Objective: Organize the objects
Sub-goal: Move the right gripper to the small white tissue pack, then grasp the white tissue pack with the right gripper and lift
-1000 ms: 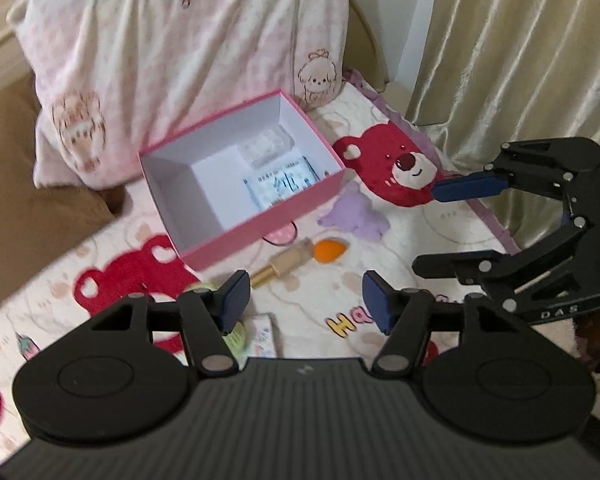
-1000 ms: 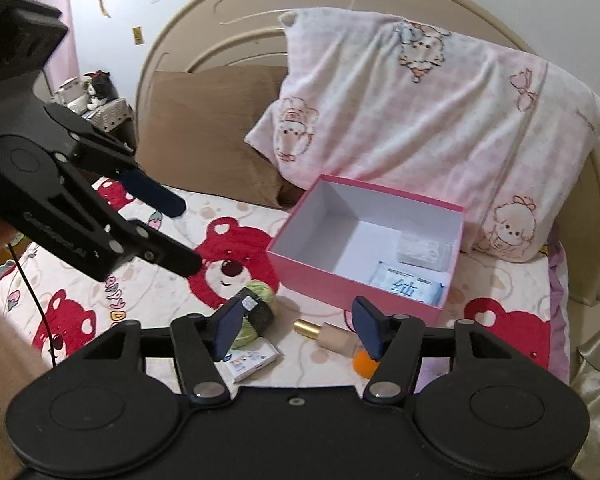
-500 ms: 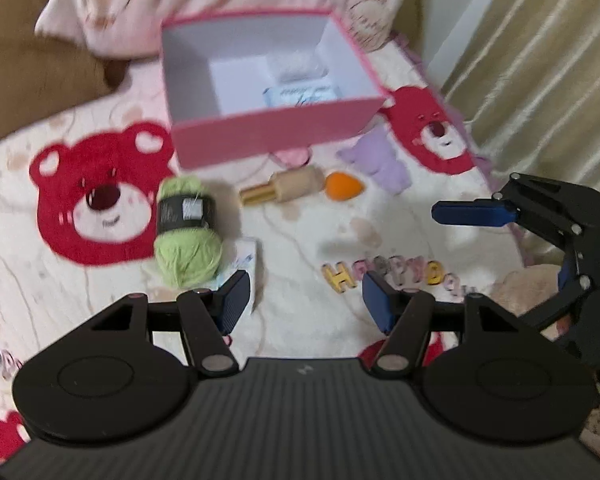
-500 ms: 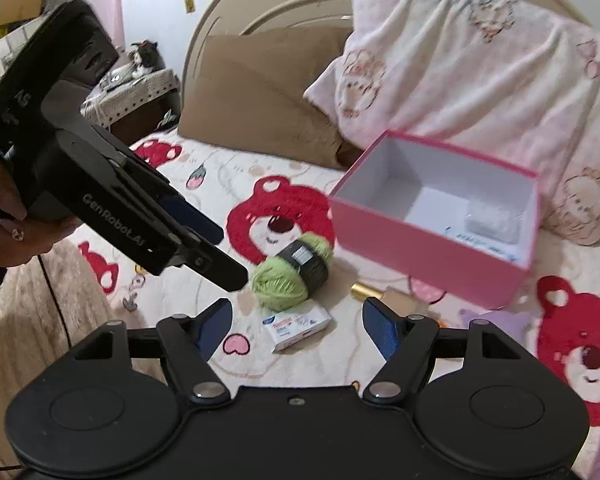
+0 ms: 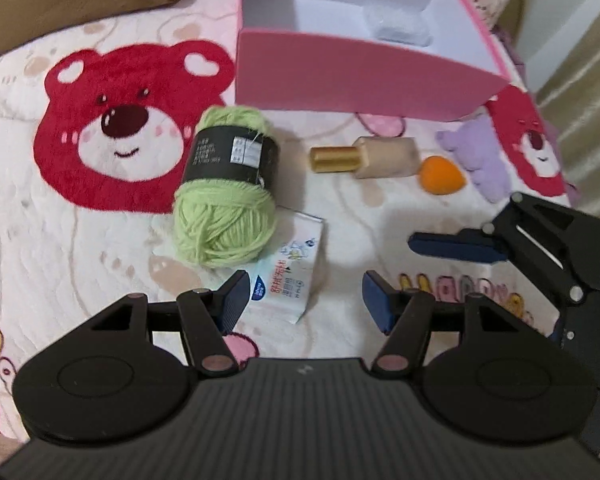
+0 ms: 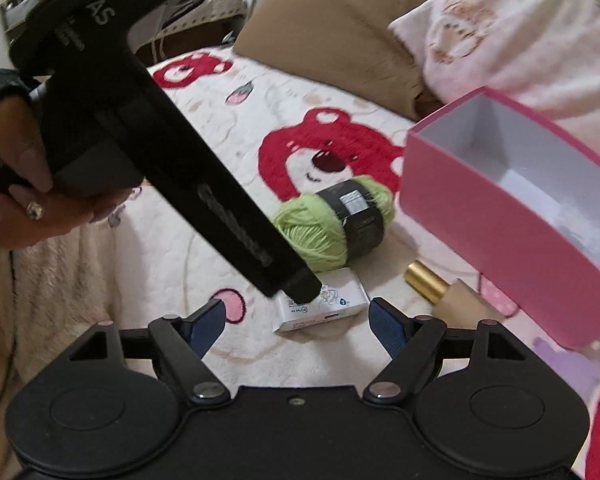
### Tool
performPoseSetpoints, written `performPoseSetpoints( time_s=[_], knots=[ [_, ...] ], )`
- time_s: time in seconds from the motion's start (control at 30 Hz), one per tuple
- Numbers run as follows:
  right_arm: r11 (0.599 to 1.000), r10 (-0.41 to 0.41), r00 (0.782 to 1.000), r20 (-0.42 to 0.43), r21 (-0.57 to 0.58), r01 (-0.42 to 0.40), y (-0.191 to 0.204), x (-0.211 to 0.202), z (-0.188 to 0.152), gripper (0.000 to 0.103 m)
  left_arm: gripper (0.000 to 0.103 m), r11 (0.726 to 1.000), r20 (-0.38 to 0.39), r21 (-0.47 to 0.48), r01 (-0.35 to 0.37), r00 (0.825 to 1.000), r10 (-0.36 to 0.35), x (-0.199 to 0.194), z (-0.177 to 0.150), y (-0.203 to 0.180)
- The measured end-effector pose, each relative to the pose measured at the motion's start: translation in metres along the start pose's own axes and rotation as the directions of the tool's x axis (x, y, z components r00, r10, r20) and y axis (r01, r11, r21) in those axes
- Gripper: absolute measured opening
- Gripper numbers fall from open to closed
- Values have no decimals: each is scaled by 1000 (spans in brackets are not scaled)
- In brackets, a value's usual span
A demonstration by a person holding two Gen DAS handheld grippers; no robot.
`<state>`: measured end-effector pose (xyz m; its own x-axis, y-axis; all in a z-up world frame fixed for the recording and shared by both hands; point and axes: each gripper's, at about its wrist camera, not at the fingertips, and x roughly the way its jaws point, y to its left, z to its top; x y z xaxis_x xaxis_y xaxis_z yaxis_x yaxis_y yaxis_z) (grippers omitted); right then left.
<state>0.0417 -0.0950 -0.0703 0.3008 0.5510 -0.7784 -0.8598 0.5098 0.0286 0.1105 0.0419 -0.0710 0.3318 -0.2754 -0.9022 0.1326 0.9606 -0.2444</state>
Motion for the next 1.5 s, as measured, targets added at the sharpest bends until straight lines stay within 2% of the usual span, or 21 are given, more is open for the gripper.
performPoseSetpoints(
  time_s=[0.27,0.37,0.43,0.5,0.7,0.8,0.87,1.1,1.17,1.27,1.33,1.4,1.5],
  knots=[
    [999,20,1000,-20,-34,-21,-16,50,-8,82,61,995,-14,-96,10,1000,-11,36,-6,16],
    [996,24,999,-35,-82,-27,-18,67,-13,82,59,994,-9,-112,-7,1000,6,47,-11,19],
    [995,18,999,-43,-98,-23,-21,78,-15,82,59,991,-4,-132,8,1000,-9,53,-14,21],
    [995,31,999,-43,-95,-35,-24,85,-18,89,59,988,14,-152,5,1000,-3,58,-18,22],
    [995,88,996,-27,-51,-89,-37,106,-24,95,52,982,51,-189,5,999,5,68,-22,28],
    [996,83,997,3,-20,-83,-37,107,-26,94,51,980,68,-198,22,998,-8,68,-23,30],
    [996,85,996,5,-12,-85,-34,105,-26,87,50,982,75,-189,27,997,-13,68,-23,30],
    [999,-35,999,-32,36,36,-29,79,-35,84,50,979,86,-142,147,987,-136,67,-24,17],
    [992,-75,995,-63,92,81,-32,71,-39,83,51,973,83,-132,187,981,-177,70,-23,11],
    [964,-99,991,-84,238,117,-41,65,-44,83,51,961,91,-161,224,973,-212,72,-22,9],
    [944,-114,989,-92,300,136,-44,64,-45,83,51,960,100,-169,225,972,-211,71,-21,10],
    [916,-173,976,-132,342,209,-44,70,-48,83,51,951,95,-200,235,971,-220,69,-23,13],
    [904,-199,970,-141,355,237,-40,78,-52,86,52,943,76,-224,245,969,-234,70,-25,17]
  ],
)
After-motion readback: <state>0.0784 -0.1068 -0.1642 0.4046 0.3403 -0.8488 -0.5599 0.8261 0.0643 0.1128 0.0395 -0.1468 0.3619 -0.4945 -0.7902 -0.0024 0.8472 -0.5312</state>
